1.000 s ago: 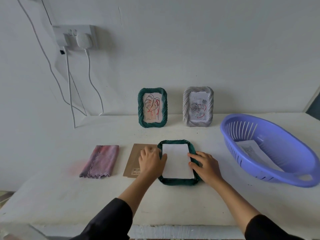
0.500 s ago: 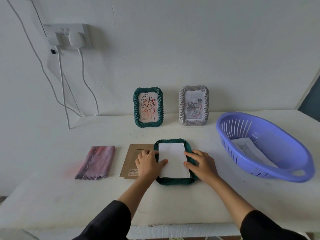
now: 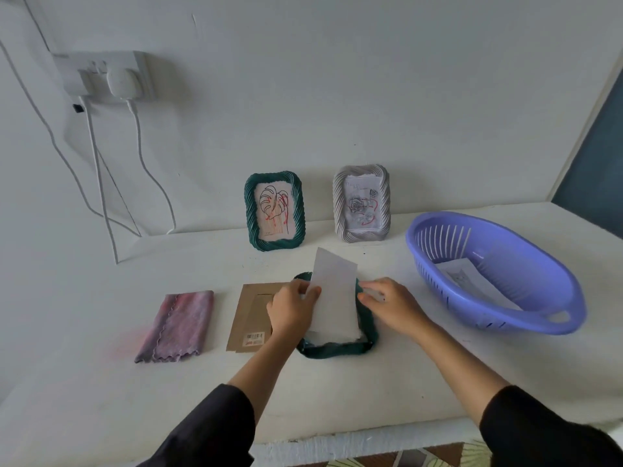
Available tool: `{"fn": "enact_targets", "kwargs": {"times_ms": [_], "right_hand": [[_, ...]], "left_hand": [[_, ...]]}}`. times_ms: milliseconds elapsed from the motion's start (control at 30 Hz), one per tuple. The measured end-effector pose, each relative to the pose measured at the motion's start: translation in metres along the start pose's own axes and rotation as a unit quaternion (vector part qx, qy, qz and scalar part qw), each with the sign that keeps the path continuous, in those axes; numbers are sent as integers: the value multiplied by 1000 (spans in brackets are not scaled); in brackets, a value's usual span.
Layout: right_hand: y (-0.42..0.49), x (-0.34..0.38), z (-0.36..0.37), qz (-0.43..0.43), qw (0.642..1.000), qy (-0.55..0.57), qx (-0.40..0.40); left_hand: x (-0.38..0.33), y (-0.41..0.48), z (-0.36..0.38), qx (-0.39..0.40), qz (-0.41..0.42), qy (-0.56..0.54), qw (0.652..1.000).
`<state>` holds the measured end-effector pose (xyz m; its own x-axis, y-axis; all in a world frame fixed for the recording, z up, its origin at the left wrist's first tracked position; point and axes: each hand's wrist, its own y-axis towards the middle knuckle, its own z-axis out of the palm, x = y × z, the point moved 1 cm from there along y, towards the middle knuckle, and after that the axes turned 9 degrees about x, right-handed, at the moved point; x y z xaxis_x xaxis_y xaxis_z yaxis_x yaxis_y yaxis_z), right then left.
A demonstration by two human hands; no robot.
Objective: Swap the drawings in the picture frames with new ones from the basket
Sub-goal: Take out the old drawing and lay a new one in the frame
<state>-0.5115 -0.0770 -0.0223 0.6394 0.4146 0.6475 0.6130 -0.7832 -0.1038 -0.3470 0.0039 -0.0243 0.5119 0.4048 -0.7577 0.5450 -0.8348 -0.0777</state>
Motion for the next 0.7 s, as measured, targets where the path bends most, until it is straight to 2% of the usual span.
{"fn": "enact_targets", "kwargs": {"times_ms": [100, 133, 167, 267, 333, 433, 700], "right_hand": [[-10, 12, -47, 17, 983, 10, -183], [-15, 13, -64, 43, 975, 1, -219], [-18, 12, -78, 83, 972, -23, -221], [-22, -2, -101, 200, 968, -139, -67], [-19, -13, -102, 209, 970, -123, 7], [-13, -23, -106, 178, 981, -68, 36], [-1, -33, -135, 132, 988, -41, 69]], "left_hand": [[-20, 3, -4, 29, 15, -138, 990], [-25, 5, -3, 39, 13, -172, 984], [-30, 6, -1, 51, 6, -202, 978], [-42, 7, 14, 82, -22, -245, 966], [-47, 6, 29, 109, -33, -234, 966], [-56, 4, 54, 150, -45, -207, 966], [-87, 20, 105, 166, -51, -147, 974]]}}
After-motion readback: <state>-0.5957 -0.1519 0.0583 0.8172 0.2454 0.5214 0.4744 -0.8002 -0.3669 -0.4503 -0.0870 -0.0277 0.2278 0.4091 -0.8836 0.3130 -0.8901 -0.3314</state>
